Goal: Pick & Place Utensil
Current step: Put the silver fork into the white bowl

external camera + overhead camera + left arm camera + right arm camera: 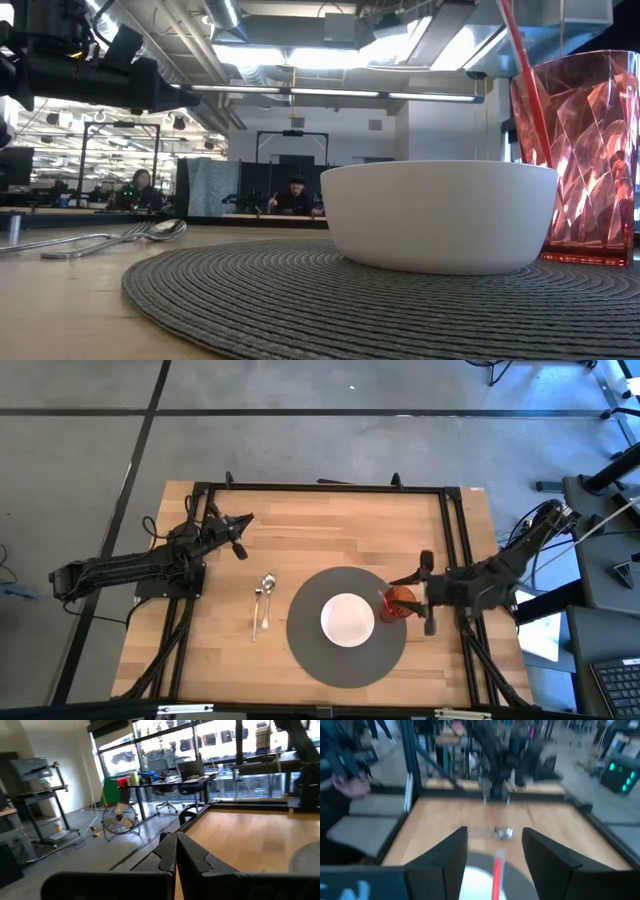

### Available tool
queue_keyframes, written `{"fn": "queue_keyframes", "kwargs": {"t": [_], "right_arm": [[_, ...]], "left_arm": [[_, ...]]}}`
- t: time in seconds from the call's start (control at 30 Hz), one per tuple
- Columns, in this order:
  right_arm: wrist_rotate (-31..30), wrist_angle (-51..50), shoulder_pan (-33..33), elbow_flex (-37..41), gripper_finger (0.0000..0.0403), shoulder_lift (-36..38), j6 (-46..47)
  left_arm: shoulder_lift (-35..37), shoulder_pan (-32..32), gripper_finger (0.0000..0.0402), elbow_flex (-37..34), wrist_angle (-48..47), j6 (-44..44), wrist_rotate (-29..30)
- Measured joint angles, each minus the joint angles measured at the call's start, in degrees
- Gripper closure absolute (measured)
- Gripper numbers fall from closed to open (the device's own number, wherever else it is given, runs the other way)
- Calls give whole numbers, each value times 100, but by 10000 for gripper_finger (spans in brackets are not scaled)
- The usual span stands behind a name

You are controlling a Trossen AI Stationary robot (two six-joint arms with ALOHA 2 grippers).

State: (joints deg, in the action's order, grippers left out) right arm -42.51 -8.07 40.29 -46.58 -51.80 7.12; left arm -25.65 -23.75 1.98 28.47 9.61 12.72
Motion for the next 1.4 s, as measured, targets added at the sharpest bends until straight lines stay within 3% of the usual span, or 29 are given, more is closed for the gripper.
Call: {"fn": "queue_keyframes", "kwargs": {"t": [0.23, 0.47, 0.8, 1.13, 1.27, 1.4], "right_arm": [[-1, -372, -1, -711, 265, 539, -563], [-10, -1251, -2, -818, 390, 1305, -631], [-372, -2426, -4, -818, 397, 1809, -102], [-452, -2466, -4, -796, 396, 1807, -317], [-672, -2400, -4, -635, 399, 1866, -422], [-1022, -2634, -7, -590, 399, 1923, -419]], "left_arm": [[0, 0, 398, -2, 0, -280, 21], [0, 0, 398, -2, 6, -123, 125], [0, 0, 398, 0, 48, -297, 327], [0, 0, 398, 0, 252, -1323, 241], [-13, 2, 398, 0, -90, -1458, -414], [-81, 198, 398, 0, 293, -1904, -848]]}}
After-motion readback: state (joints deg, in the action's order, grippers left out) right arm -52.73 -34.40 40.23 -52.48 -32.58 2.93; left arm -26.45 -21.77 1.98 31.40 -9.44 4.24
